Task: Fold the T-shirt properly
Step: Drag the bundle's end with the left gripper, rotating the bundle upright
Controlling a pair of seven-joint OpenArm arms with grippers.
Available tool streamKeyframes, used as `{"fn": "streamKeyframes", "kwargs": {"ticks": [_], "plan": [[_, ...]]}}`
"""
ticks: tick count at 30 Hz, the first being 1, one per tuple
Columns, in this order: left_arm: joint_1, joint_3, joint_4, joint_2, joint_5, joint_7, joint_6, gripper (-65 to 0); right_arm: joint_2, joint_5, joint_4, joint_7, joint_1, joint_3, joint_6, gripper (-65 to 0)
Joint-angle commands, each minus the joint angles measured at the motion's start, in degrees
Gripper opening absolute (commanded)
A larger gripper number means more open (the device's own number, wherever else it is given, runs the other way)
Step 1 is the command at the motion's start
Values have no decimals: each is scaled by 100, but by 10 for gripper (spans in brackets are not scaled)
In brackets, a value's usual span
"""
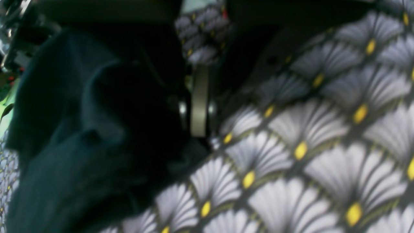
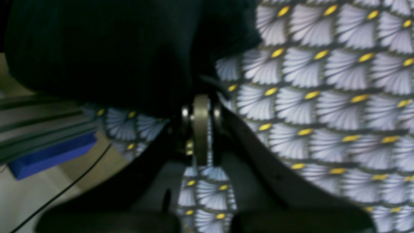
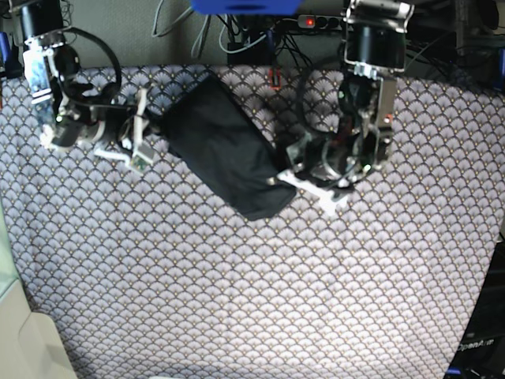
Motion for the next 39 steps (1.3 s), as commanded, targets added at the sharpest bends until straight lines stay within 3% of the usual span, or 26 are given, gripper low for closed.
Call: {"fn": "streamKeyframes", "kwargs": {"ticks": [1, 8, 22, 30, 35, 39], "plan": [[-171, 180, -60, 91, 23, -121, 12, -650, 20, 117, 188, 82, 13, -17, 19, -650], [-470, 523, -491, 425, 23, -314, 12, -650, 11, 117, 927, 74, -462, -43, 19, -650], [-734, 497, -342, 434, -39, -323, 12, -650, -59, 117, 1182, 65, -743, -87, 19, -650], [-743, 497, -333, 434, -57, -736, 12, -650, 99, 117, 1164, 100, -893, -79, 19, -650], [-716, 470, 239, 293, -48, -270, 12, -650, 442, 108, 1147, 117, -893, 124, 19, -650], [-576, 57, 1074, 82, -30, 345, 12, -650, 495, 134, 1261, 74, -893, 677, 19, -650]]}}
